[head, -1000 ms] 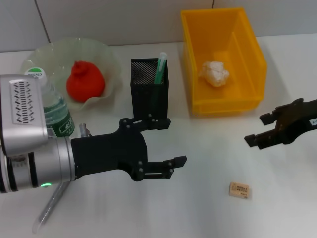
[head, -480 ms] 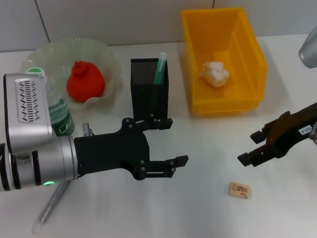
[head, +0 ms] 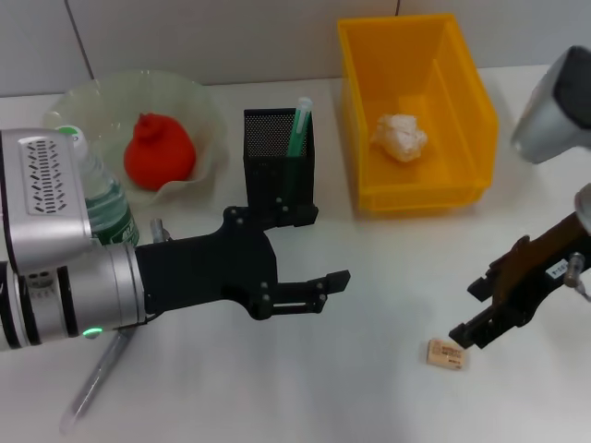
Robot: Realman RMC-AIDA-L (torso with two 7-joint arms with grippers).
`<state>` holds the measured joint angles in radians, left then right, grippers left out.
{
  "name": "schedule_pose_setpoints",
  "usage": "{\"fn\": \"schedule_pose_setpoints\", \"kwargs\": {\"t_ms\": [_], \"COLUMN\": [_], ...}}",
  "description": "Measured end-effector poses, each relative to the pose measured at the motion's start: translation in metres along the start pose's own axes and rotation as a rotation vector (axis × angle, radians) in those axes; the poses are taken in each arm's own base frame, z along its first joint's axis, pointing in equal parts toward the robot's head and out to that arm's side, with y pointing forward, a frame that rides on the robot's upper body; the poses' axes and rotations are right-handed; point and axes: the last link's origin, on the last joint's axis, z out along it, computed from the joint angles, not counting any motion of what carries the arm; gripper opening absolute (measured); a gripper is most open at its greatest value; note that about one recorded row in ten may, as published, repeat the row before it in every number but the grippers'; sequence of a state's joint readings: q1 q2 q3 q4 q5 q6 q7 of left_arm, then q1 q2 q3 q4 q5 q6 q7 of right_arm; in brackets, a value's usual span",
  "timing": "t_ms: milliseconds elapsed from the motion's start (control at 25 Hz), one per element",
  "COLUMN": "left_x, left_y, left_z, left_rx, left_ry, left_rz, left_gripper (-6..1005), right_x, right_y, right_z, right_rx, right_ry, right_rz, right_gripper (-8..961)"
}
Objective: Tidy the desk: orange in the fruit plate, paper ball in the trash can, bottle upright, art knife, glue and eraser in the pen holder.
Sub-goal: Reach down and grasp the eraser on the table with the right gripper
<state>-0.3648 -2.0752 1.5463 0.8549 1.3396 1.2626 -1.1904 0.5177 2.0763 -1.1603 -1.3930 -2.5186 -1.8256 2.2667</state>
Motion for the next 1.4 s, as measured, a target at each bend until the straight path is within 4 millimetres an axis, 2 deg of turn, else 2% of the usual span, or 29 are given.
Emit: {"fn": "schedule_pose_setpoints", "kwargs": {"t_ms": [240,680,1400], "left_x": [0.001,0.0,0.001], "left_y": [0.0,-0.004,-0.008], "left_z": [0.002,0.005,0.01], "left_rx": [-0.007,-0.003,0.005], "left_ry": [-0.001,-0.01,-0.022], "left_rz": [0.003,-0.004,0.007], "left_gripper": [845,844,844], "right_x": [-0.002,-0.012,-0.033], "right_y": [-0.001,-0.003,0.0], "right_z": [0.011,0.012,0.031], "right_rx": [0.006,0.047,0.031], "right_ry": [0.087,0.136,0.185], "right_rz": [-0.012,-0.059,-0.094], "right_gripper": [763,762,760]}}
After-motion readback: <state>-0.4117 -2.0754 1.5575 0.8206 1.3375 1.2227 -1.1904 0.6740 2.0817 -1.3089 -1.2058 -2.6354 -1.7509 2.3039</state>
